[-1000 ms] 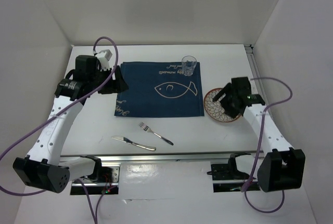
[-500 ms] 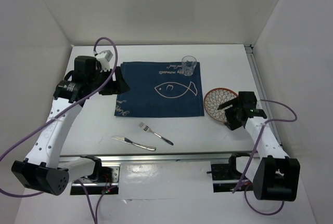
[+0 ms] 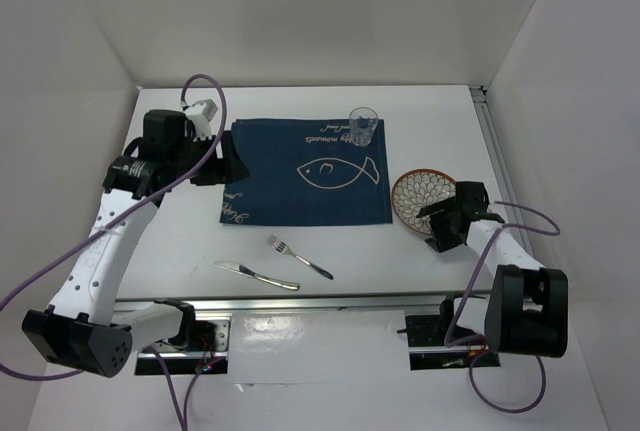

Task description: Set the dinner table for one person

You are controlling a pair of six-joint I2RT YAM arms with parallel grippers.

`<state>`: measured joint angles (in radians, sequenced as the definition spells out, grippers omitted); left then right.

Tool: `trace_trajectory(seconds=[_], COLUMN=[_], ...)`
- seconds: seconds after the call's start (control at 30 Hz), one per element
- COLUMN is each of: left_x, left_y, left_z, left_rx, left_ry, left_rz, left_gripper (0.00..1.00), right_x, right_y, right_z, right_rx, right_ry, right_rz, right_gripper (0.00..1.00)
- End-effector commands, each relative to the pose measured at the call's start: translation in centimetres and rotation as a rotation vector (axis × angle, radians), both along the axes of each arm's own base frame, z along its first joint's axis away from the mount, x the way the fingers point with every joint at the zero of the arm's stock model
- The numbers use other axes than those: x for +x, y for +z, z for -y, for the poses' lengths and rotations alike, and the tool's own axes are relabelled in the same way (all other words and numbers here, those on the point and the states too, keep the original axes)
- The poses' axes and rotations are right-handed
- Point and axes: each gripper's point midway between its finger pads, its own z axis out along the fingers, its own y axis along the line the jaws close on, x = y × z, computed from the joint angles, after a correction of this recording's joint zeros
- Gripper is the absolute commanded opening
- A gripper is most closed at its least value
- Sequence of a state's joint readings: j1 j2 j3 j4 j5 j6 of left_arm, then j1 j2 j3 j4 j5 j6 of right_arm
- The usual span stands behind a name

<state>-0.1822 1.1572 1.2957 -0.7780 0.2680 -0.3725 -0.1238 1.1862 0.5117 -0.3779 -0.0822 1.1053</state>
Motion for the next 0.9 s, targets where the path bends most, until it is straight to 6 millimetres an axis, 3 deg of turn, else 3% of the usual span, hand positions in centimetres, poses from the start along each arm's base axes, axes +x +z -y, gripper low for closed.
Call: trace_trajectory(seconds=[0.0, 0.13, 0.23, 0.3, 0.33, 0.4, 0.53, 0.63, 0.73, 0.77, 0.87], left_x=[-0.1, 0.0, 0.3, 0.4, 0.4, 0.6, 0.7, 0.6, 0.7, 0.7, 0.8], left_y=[0.1, -0.5, -0.6, 0.1, 0.1, 0.2, 1.6, 1.6, 0.7, -0.2, -0.7], left_z=[0.7, 0.7, 0.8, 1.0, 1.0, 1.2, 1.6, 1.7, 1.3, 1.0, 0.7], left_rx=[-0.020, -0.025, -0.025, -0.032, -0.032, -0.039, -0.064, -0.065, -0.050, -0.040, -0.030], left_ry=[-0.031, -0.025, -0.025, -0.032, -0.032, -0.040, -0.052, -0.046, -0.019, 0.004, 0.027], left_rz=[0.000, -0.012, -0.012, -0.006, -0.006, -0.007, 0.018, 0.014, -0.006, -0.027, -0.038], left_gripper=[0.78, 0.78, 0.78, 0.77, 0.77, 0.77, 0.77, 0.77, 0.78, 0.78, 0.78], right_x=[0.8, 1.3, 0.9, 1.3, 1.9, 2.1, 3.5, 5.6, 6.6, 7.1, 6.5], right_y=[-0.9, -1.6, -2.4, -1.6, -0.8, 0.8, 6.6, 13.0, 16.3, 18.0, 19.5], right_z=[0.0, 0.2, 0.5, 1.3, 1.6, 2.4, 4.1, 4.2, 3.4, 2.4, -0.3], right_rx=[0.012, 0.006, 0.002, -0.018, -0.035, -0.071, -0.193, -0.279, -0.312, -0.317, -0.265], right_ry=[-0.001, -0.015, -0.049, -0.081, -0.090, -0.112, -0.098, 0.007, 0.124, 0.227, 0.405], right_rz=[0.037, 0.040, 0.019, 0.052, 0.073, 0.102, 0.235, 0.386, 0.449, 0.499, 0.554], right_gripper=[0.75, 0.57, 0.35, 0.25, 0.10, 0.00, 0.00, 0.00, 0.00, 0.00, 0.00])
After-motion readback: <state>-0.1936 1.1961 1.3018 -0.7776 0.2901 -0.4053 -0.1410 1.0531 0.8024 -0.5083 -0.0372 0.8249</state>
